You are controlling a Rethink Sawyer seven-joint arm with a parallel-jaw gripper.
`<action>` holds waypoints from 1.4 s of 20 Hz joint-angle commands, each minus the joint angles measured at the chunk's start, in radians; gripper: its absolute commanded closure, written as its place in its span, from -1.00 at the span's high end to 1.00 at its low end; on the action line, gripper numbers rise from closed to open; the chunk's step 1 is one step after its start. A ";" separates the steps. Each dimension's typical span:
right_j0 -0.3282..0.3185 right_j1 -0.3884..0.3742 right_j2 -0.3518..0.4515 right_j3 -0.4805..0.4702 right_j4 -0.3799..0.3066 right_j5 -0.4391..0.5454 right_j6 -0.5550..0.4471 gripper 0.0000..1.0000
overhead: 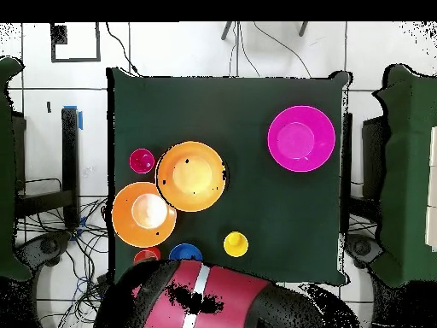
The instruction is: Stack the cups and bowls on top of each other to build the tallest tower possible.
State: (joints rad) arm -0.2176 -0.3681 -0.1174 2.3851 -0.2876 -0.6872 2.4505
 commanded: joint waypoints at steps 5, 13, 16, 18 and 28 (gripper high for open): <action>0.023 -0.002 0.057 -0.115 -0.015 0.051 0.068 1.00; 0.031 0.034 0.053 -0.135 -0.006 0.032 0.073 1.00; 0.032 0.034 0.052 -0.135 -0.004 0.032 0.075 1.00; 0.034 0.040 0.050 -0.139 -0.002 0.028 0.076 1.00; 0.042 0.084 0.037 -0.165 0.001 0.007 0.079 1.00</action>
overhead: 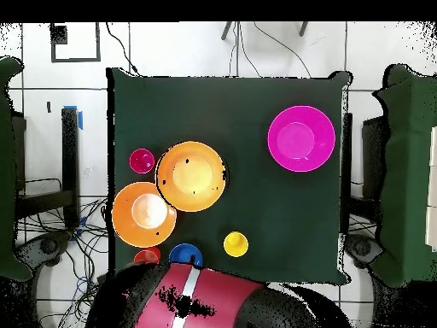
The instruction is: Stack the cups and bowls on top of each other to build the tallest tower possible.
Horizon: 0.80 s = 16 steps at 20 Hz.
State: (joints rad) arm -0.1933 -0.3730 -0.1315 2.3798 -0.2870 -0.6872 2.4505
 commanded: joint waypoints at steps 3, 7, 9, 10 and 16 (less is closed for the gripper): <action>0.020 0.093 0.048 -0.163 0.002 0.007 0.078 1.00; 0.022 0.102 0.046 -0.169 0.005 0.008 0.078 1.00; 0.022 0.106 0.045 -0.171 0.005 0.010 0.078 1.00; 0.020 0.114 0.046 -0.175 0.003 0.006 0.079 1.00; 0.008 0.155 0.051 -0.200 -0.010 -0.017 0.085 1.00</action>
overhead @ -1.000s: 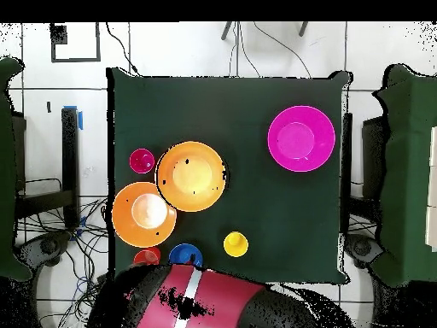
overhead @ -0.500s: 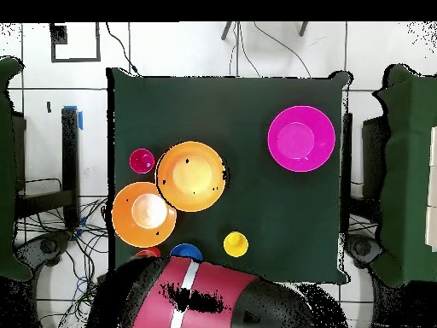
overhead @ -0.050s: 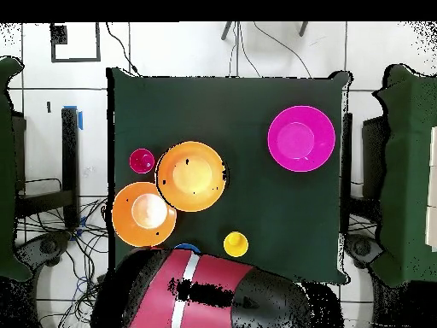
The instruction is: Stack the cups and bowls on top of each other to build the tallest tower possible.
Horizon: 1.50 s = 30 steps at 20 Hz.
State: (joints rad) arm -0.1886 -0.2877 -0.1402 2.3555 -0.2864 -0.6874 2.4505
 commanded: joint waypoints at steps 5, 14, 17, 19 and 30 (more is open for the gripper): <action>0.000 0.078 0.065 -0.179 -0.013 -0.018 0.089 1.00; 0.014 0.072 0.056 -0.177 -0.001 -0.007 0.086 -1.00; 0.020 0.065 0.048 -0.176 0.005 0.002 0.084 -1.00; 0.022 0.064 0.047 -0.175 0.007 0.003 0.085 -1.00; 0.011 -0.119 0.074 -0.064 -0.010 0.137 0.078 -1.00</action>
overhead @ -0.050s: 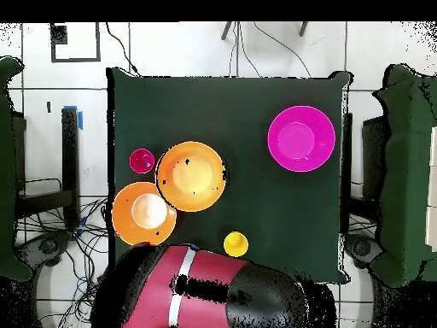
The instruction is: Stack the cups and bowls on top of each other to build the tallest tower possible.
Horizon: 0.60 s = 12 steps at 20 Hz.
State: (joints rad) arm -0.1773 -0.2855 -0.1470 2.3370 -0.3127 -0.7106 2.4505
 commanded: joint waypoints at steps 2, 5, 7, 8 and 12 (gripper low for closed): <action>-0.004 -0.154 0.087 -0.025 0.016 0.187 0.078 -1.00; -0.010 -0.245 0.105 0.027 0.022 0.254 0.077 -1.00; -0.017 -0.274 0.113 0.035 0.019 0.289 0.071 -1.00; -0.028 -0.333 0.125 0.061 0.017 0.337 0.065 -1.00; -0.040 -0.401 0.141 0.082 0.013 0.413 0.061 -1.00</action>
State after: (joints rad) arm -0.1918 -0.5398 -0.1329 2.4092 -0.3130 -0.5162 2.4505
